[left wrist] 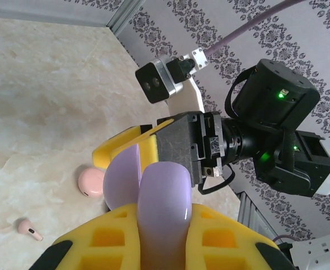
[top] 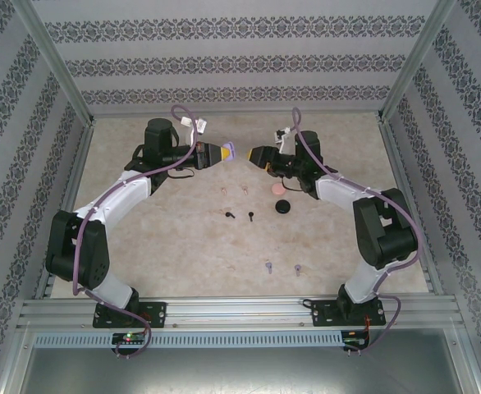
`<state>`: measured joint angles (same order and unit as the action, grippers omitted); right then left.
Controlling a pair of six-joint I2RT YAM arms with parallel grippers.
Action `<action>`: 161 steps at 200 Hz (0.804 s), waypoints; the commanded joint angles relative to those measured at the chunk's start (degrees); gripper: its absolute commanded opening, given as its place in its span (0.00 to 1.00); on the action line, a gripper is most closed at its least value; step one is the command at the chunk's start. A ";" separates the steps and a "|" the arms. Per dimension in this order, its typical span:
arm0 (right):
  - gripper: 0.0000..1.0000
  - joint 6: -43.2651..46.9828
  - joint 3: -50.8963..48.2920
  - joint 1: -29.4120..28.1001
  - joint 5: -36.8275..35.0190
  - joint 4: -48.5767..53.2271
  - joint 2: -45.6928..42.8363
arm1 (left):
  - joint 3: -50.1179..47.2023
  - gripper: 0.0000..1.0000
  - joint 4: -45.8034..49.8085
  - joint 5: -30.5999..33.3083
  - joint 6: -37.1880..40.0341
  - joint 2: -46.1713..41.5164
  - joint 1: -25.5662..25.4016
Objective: Insert the wireless bluetooth earbuds into the charging case
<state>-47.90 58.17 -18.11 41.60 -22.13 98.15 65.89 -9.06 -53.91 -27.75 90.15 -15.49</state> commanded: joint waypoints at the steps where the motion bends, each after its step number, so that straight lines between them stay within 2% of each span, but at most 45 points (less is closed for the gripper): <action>1: 0.56 -1.06 -0.82 -0.35 3.61 -3.88 -5.41 | -0.67 0.00 -5.11 -1.90 -1.97 -1.37 -0.07; 48: 0.55 0.08 0.89 -2.15 6.65 -3.21 -7.78 | -0.96 0.00 -8.05 -3.62 -4.19 -0.29 -0.19; 161: 0.47 -0.48 6.35 -3.77 6.96 -2.46 -2.95 | 0.27 0.00 -7.90 -3.21 -4.33 -0.01 -1.14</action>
<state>-48.27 62.57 -21.06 47.48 -23.77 93.86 65.25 -14.20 -55.94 -31.79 90.15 -15.92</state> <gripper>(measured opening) 0.482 0.159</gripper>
